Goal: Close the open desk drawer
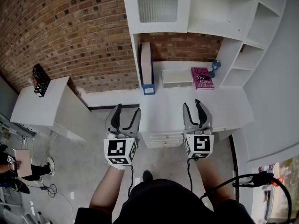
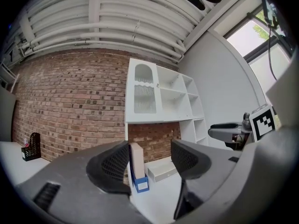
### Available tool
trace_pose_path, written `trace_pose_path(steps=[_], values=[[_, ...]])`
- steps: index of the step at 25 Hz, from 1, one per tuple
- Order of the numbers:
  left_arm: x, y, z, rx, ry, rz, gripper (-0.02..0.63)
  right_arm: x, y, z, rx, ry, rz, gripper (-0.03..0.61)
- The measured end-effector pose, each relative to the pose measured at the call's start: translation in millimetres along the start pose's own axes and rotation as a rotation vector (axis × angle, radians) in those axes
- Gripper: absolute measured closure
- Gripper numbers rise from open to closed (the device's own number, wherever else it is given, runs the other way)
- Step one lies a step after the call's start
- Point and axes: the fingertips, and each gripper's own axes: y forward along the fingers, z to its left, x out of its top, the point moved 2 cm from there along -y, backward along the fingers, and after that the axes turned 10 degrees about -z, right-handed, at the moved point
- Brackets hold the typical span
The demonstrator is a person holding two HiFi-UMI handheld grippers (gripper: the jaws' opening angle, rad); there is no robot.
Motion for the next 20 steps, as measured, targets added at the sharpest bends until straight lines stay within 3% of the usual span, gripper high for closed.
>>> trace_pose_path(steps=[20], values=[[-14.6, 17.0, 11.1, -0.021, -0.04, 0.016, 0.336, -5.4, 15.6, 5.8, 0.003, 0.043, 0.031, 0.437]])
